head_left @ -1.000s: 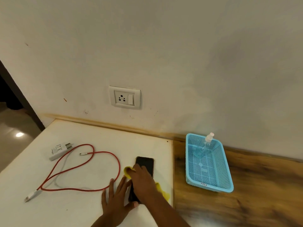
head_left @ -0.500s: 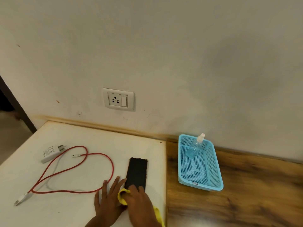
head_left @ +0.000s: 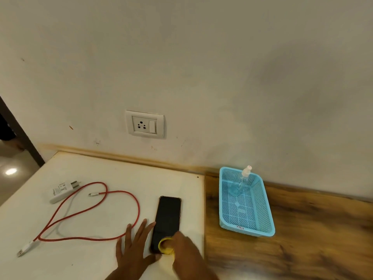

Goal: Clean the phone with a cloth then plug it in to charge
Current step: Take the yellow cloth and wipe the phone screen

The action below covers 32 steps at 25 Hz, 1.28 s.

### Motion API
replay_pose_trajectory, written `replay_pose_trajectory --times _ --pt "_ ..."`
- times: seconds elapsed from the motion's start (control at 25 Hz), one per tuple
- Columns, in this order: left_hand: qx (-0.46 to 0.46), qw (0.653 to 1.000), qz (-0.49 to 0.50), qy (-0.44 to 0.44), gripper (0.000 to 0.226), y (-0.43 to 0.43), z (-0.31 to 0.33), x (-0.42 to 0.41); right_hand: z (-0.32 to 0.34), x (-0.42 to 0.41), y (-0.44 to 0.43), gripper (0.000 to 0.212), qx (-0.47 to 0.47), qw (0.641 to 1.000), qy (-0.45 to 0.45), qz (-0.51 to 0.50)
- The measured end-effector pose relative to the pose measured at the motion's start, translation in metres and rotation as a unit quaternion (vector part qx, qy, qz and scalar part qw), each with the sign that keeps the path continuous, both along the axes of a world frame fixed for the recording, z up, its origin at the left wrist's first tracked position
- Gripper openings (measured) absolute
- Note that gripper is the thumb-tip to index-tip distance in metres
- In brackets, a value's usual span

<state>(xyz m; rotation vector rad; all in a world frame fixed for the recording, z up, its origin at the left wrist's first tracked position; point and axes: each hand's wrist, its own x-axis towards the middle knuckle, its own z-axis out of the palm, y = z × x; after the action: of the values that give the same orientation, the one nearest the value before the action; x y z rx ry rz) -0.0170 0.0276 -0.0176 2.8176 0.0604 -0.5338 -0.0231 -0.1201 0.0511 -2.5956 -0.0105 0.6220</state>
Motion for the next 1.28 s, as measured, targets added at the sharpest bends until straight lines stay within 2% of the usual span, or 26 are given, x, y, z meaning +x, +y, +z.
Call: replay_pose_trajectory --times 0.08,0.2,0.32,0.44,0.52,0.6,0.68,0.76,0.8,0.92,1.04,1.12,1.2,1.28 --pt "-0.004 0.998 0.006 0.065 0.105 0.001 -0.004 0.001 0.011 0.020 -0.023 0.042 -0.020 0.998 -0.061 0.000" --pt "-0.008 0.998 0.005 0.068 0.107 -0.001 -0.002 0.003 0.020 0.060 -0.037 0.050 -0.036 0.989 -0.136 -0.045" --pt "-0.023 0.997 0.020 0.073 0.099 -0.001 -0.004 0.004 0.012 0.085 -0.017 0.042 -0.056 0.991 -0.112 -0.054" --pt "0.013 0.998 0.021 0.063 0.102 0.000 -0.008 0.005 0.001 0.084 0.022 0.043 -0.085 0.988 -0.103 -0.073" --pt "0.034 0.998 0.030 0.046 0.109 -0.004 -0.006 0.004 -0.005 0.079 0.043 0.044 -0.092 0.989 -0.108 -0.033" --pt "0.025 0.998 0.047 -0.022 0.121 -0.009 -0.001 0.001 -0.008 0.068 0.052 0.046 -0.097 0.988 -0.107 0.049" --pt "0.020 0.998 0.045 -0.039 0.115 -0.008 0.001 -0.001 -0.007 0.062 0.046 0.047 -0.101 0.981 -0.100 0.129" --pt "0.023 0.999 0.031 0.031 0.103 -0.004 -0.001 0.000 -0.006 0.056 0.030 0.044 -0.097 0.977 -0.097 0.165" --pt "0.022 0.998 0.028 0.050 0.101 -0.003 -0.001 0.001 -0.008 0.054 0.021 0.044 -0.095 0.979 -0.099 0.154" --pt "0.014 0.999 0.017 0.042 0.099 -0.004 0.003 -0.001 -0.017 0.034 0.012 0.044 -0.089 0.990 -0.099 0.037" --pt "-0.008 1.000 0.001 0.018 0.078 -0.004 0.016 -0.006 -0.023 0.005 0.038 0.047 -0.074 0.994 -0.070 0.028" --pt "-0.012 0.996 -0.020 -0.090 0.074 -0.006 0.022 -0.008 -0.022 -0.008 0.047 0.044 -0.070 0.992 -0.067 0.086" --pt "-0.047 0.992 -0.002 -0.113 0.077 -0.008 0.024 -0.007 -0.016 -0.010 0.038 0.040 -0.071 0.985 -0.074 0.136" --pt "-0.050 0.994 -0.003 -0.100 0.082 -0.008 0.024 -0.007 -0.017 -0.009 0.020 0.039 -0.076 0.988 -0.075 0.110"
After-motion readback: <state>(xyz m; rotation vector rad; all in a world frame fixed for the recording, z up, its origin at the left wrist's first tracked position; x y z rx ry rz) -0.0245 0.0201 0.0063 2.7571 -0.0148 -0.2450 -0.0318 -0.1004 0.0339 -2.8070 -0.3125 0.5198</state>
